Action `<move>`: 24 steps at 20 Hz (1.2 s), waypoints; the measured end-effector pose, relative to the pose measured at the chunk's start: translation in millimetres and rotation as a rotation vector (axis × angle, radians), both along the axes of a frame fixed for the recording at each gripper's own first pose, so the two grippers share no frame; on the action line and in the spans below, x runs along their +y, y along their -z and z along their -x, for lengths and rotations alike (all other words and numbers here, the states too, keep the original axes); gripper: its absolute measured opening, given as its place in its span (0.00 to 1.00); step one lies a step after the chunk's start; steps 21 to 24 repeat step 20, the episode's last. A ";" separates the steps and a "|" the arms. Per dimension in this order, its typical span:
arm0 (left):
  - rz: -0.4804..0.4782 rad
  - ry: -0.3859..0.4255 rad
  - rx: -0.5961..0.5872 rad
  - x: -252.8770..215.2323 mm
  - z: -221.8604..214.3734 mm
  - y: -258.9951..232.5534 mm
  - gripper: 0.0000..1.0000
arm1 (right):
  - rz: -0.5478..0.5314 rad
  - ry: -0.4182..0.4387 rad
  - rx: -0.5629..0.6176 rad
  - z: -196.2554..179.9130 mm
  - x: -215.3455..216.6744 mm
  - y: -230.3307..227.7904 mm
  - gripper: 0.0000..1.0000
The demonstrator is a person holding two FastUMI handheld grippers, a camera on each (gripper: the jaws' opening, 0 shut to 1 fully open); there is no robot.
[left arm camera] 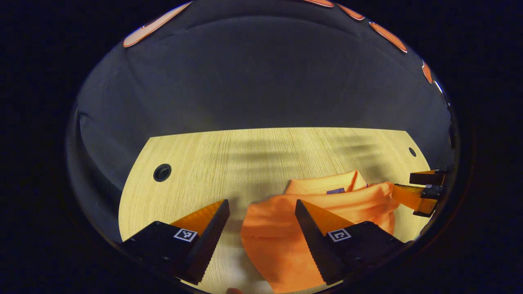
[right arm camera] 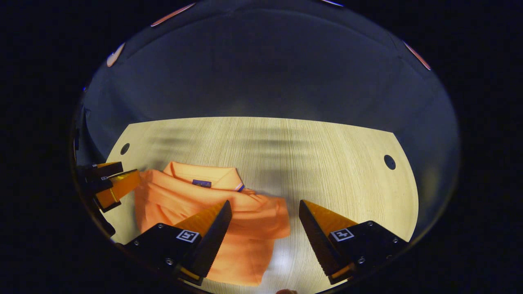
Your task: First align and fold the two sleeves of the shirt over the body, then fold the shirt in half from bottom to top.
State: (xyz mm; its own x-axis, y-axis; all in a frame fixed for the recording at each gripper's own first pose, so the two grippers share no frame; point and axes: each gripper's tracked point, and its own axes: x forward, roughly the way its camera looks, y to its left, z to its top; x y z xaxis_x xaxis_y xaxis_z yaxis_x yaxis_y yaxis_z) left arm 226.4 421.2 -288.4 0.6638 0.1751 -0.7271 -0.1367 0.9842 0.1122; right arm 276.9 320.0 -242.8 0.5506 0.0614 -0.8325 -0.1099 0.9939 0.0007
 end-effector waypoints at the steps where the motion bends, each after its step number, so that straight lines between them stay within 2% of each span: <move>1: -0.006 -0.004 -0.022 0.3 -1.1 -4.3 1.00 | -0.001 0.000 -0.012 0.5 0.4 -7.6 1.00; 5: -0.036 -0.004 -0.146 -6.9 0.0 -45.4 1.00 | -0.028 -0.004 -0.111 2.6 5.2 -53.8 1.00; 10: -0.157 0.058 -0.339 -16.4 22.5 -153.4 0.99 | -0.083 0.004 -0.283 14.6 5.4 -143.3 1.00; 15: -0.152 0.096 -0.474 -54.3 80.5 -234.2 0.99 | -0.106 -0.003 -0.451 55.4 -1.5 -227.8 1.00; 18: -0.106 0.113 -0.523 -73.2 118.7 -270.5 0.99 | -0.120 -0.017 -0.543 84.9 -5.9 -269.8 1.00; 20: -0.075 0.113 -0.544 -89.7 142.9 -282.5 0.99 | -0.140 -0.014 -0.582 96.6 -6.1 -285.0 1.00; 24: -0.075 0.113 -0.544 -89.7 142.9 -282.5 0.99 | -0.140 -0.014 -0.582 96.6 -6.1 -285.0 1.00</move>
